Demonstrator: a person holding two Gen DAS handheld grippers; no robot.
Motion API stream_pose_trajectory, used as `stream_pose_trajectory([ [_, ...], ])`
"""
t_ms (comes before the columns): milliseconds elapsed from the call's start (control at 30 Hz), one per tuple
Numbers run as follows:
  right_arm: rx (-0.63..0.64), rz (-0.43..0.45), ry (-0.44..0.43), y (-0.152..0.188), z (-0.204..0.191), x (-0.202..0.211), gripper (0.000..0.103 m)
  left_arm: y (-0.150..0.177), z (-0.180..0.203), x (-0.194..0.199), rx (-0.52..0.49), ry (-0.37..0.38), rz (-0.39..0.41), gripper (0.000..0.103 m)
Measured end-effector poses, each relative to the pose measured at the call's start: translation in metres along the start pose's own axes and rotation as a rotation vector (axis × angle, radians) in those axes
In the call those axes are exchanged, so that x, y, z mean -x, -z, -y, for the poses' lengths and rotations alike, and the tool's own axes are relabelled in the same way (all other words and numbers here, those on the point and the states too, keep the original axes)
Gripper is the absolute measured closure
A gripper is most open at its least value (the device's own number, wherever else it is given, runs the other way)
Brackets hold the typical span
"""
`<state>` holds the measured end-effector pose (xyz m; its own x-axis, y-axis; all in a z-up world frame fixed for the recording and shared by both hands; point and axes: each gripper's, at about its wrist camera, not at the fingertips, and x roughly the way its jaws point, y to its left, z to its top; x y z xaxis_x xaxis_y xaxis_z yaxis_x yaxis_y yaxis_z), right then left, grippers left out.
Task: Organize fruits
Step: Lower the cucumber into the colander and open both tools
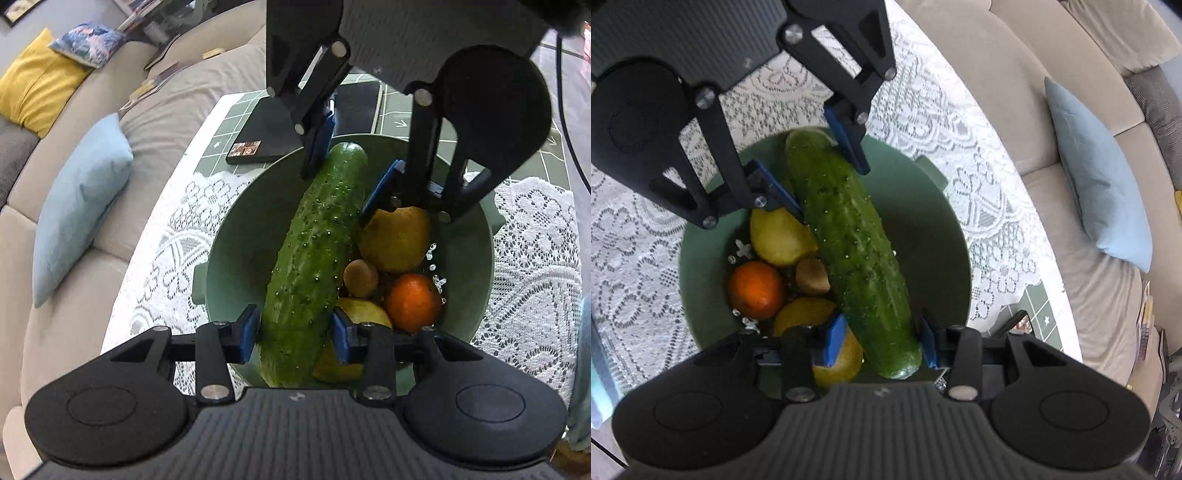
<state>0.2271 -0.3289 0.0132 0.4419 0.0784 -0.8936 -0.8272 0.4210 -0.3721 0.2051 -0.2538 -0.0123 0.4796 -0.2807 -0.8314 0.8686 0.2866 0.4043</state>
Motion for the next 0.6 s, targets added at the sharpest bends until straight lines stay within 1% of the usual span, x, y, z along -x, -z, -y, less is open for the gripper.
stream_pose_trajectory([
  [167,-0.013,0.005,0.0,0.0,0.003,-0.002,0.063,0.001,0.0,0.0,0.008,0.002,0.009,0.056],
  [267,-0.013,-0.004,0.01,-0.002,0.003,-0.003,0.062,0.001,-0.001,0.0,0.017,-0.009,0.007,0.05],
  [367,-0.012,-0.004,0.029,-0.006,0.005,-0.004,0.061,0.002,-0.003,0.001,0.031,-0.019,0.002,0.05],
  [533,-0.028,-0.003,0.038,-0.009,0.006,0.0,0.057,0.006,-0.005,0.006,0.052,-0.033,0.003,0.049],
  [600,-0.023,-0.002,0.044,-0.009,0.004,0.003,0.049,0.008,-0.005,0.01,0.058,-0.032,0.008,0.049],
])
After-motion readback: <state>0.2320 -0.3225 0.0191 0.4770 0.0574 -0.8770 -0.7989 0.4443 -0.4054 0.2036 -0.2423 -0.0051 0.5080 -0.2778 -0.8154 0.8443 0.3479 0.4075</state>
